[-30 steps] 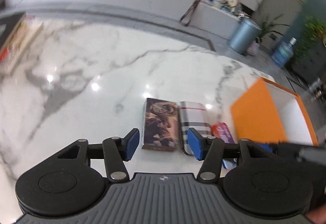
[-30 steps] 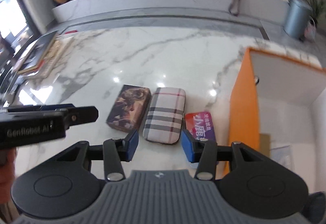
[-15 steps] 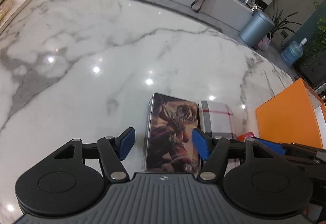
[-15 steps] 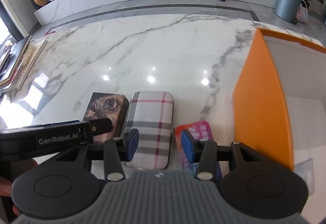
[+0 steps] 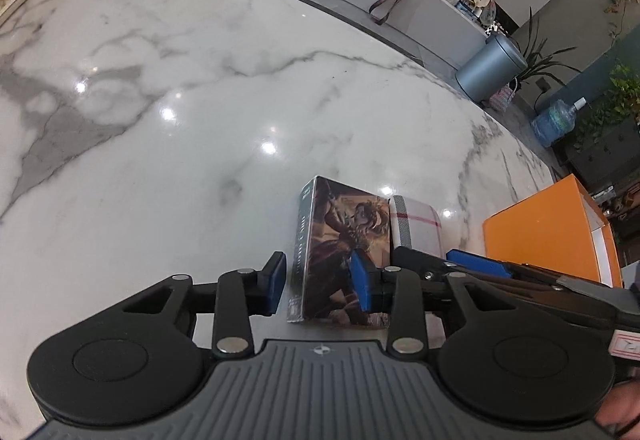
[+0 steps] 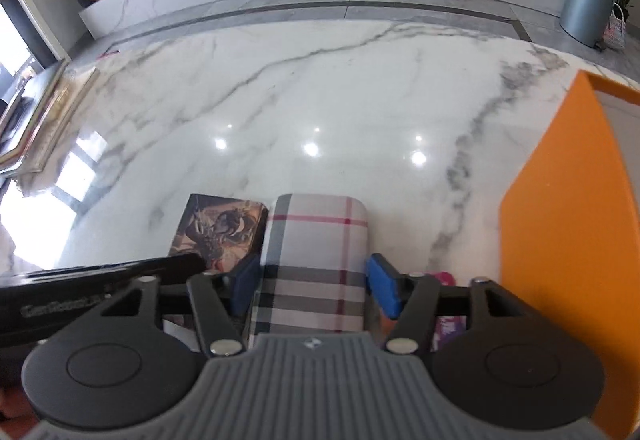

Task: Organize rigid objects
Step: 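Grasp the anime card box with the left tool while the right tool grasps the plaid case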

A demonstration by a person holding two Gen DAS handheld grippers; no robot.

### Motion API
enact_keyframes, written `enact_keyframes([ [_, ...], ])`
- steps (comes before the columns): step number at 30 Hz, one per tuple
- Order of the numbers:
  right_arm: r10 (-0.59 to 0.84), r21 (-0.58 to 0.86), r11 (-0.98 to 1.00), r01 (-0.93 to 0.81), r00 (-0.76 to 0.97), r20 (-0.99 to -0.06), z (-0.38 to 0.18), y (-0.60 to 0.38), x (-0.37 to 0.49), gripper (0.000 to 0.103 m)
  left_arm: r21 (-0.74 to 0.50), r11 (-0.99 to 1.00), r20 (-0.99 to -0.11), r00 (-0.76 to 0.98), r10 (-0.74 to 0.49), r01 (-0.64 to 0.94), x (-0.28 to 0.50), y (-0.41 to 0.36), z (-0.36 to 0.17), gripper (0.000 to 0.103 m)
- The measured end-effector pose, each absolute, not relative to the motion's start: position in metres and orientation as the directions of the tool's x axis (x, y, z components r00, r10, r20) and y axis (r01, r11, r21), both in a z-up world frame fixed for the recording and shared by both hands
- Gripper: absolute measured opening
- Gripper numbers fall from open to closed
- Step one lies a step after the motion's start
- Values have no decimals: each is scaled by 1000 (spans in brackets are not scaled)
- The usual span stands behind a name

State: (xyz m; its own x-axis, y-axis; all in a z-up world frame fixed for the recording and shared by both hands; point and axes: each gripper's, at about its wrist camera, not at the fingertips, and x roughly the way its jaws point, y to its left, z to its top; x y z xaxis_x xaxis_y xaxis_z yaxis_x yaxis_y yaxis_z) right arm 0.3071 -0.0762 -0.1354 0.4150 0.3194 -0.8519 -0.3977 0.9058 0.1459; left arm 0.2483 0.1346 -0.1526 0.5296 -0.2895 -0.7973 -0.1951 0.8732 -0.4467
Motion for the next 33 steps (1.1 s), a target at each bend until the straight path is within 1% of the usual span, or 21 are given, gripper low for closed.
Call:
enact_keyframes([
  [1,312,138,906,-399,415,-855,-137,-75,307,66,-441,876,-799,531,-283,-197,249,134,-153,49],
  [2,308,145,908,-392,391,-867,-141,-75,308,67,-438,877,-797,537,-277,-197,250,134,-153,50],
  [5,325,177,913,-368,391,-861,-142,-80,310,65,-474,857,-783,541,-307,-200,253,136,-157,48],
  [6,331,189,913,-361,388,-860,-141,-82,311,62,-482,853,-778,544,-314,-198,254,136,-157,49],
  [7,343,208,913,-352,383,-858,-141,-85,312,58,-476,859,-778,546,-311,-189,255,134,-157,53],
  [9,379,273,910,-313,361,-852,-140,-93,315,53,-463,867,-779,550,-300,-182,255,132,-156,54],
  [10,389,290,909,-301,356,-850,-139,-96,316,47,-446,879,-782,551,-292,-168,255,130,-155,54],
  [11,395,303,909,-287,360,-845,-137,-99,317,43,-431,889,-784,553,-284,-155,254,129,-155,57],
  [13,412,332,906,-262,368,-834,-129,-107,317,27,-419,897,-787,549,-281,-142,254,126,-154,57],
  [16,450,375,890,-259,368,-814,-117,-112,316,18,-417,899,-788,547,-283,-137,253,126,-154,56],
  [17,462,387,884,-262,369,-807,-114,-110,316,17,-420,898,-787,547,-286,-134,253,126,-153,53],
  [18,482,404,873,-272,368,-795,-110,-109,314,15,-423,897,-785,547,-291,-130,253,127,-153,52],
  [21,547,471,835,-284,345,-763,-104,-102,311,15,-423,897,-784,548,-291,-128,253,127,-153,52],
  [22,536,452,841,-298,346,-770,-104,-95,310,20,-424,897,-784,548,-291,-129,253,127,-153,52],
  [23,519,423,849,-316,350,-780,-104,-87,308,21,-424,896,-784,548,-291,-130,252,127,-153,49],
  [25,498,389,857,-337,351,-793,-106,-76,304,28,-436,889,-781,549,-298,-137,252,130,-154,49],
  [28,448,330,882,-336,380,-809,-106,-69,301,30,-427,896,-781,551,-294,-126,252,128,-154,49],
  [29,432,310,888,-339,388,-814,-106,-68,302,31,-424,897,-781,551,-293,-123,252,127,-153,49],
  [30,422,295,892,-343,394,-817,-106,-68,302,35,-423,898,-781,551,-294,-122,252,127,-153,50],
  [31,411,286,897,-338,396,-821,-107,-68,303,37,-423,898,-781,551,-294,-121,252,127,-153,50],
  [33,412,295,898,-326,389,-824,-110,-72,306,37,-423,899,-780,552,-295,-118,252,126,-153,50],
])
